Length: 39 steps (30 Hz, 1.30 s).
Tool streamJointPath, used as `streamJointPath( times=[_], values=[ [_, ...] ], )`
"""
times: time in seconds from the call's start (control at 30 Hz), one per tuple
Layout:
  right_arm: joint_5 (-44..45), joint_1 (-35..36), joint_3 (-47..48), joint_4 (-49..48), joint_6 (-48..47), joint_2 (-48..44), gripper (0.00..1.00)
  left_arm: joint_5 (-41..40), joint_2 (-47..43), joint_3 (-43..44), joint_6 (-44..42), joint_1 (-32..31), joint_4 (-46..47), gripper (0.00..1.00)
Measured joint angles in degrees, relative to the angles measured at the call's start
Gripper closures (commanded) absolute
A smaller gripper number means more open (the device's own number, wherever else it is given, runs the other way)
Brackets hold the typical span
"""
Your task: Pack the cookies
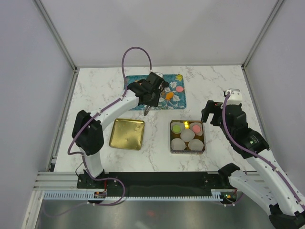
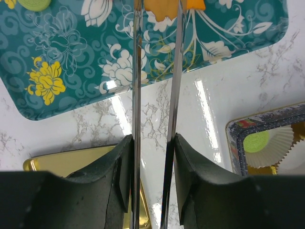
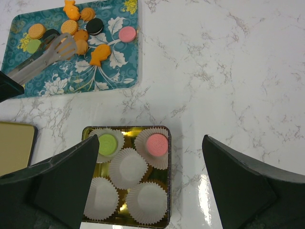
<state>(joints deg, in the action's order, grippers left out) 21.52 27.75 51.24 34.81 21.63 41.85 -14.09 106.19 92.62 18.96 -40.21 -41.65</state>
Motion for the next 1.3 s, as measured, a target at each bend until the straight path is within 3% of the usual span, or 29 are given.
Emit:
streamJointPath(
  times=[0.37,0.73,0.97,1.3],
  values=[
    [0.44,0.00,0.13,0.00,0.02,1.01,0.02,-0.70,-6.32,-3.13,0.02,-2.32,-0.31,0.61],
    [1.95,0.00,1.75,0.00,0.02,3.91,0.02,-3.54,-18.86,-13.66,2.86,-19.37,-0.31,0.61],
    [2.36,0.00,2.49,-0.04,0.02,4.17,0.02,-5.22,-20.52,-18.86,6.40,-28.44,-0.68,0.60],
    [2.38,0.00,2.49,-0.02,0.02,4.46,0.02,-5.97,-18.25,-19.08,7.89,-33.11,-0.98,0.59]
  ],
)
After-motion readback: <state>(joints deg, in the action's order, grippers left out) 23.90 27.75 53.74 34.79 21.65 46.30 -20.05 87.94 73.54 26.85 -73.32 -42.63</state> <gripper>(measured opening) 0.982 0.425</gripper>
